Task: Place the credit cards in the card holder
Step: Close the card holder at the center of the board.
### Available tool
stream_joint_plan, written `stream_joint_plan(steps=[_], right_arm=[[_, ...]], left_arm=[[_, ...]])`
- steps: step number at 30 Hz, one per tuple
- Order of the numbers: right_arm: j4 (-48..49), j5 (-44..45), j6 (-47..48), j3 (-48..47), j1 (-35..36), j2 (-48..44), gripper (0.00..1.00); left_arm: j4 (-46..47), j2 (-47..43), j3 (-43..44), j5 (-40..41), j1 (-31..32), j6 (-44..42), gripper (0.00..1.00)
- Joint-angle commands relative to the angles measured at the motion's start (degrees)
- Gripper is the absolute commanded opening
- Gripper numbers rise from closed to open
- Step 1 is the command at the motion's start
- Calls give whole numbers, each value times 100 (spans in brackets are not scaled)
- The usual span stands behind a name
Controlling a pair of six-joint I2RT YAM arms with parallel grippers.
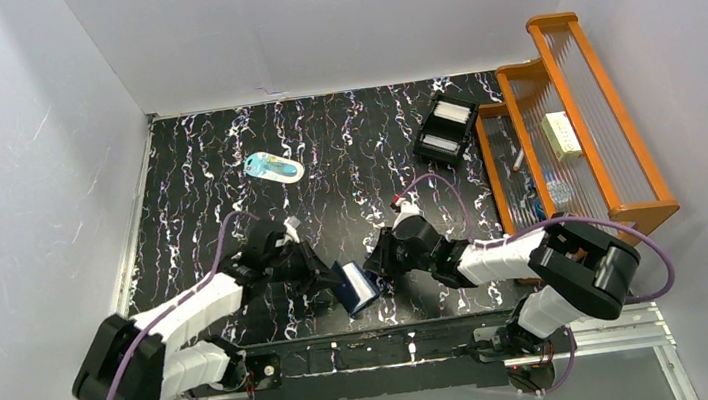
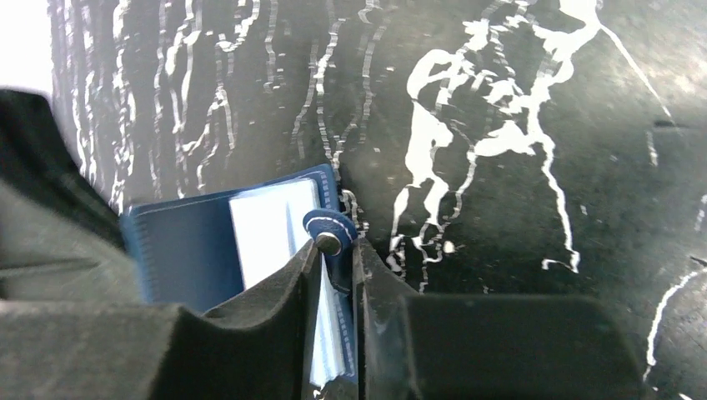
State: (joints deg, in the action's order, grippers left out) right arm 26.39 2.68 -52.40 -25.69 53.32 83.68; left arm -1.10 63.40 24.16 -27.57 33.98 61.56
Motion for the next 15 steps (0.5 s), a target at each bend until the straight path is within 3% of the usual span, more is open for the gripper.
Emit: stream_joint_plan(steps=[1,6,15], right_arm=[[467,-165,628,7,45,-482,31],[-188,73,1086,3,36,-1001,44],[-1937,602,829,-625,38,-1277,49]], left_arm=[[1041,794,515,-635,69,-150,8],[993,1351,656,-449,114,-401,9],[765,1821,660,-102,135,-752,10]])
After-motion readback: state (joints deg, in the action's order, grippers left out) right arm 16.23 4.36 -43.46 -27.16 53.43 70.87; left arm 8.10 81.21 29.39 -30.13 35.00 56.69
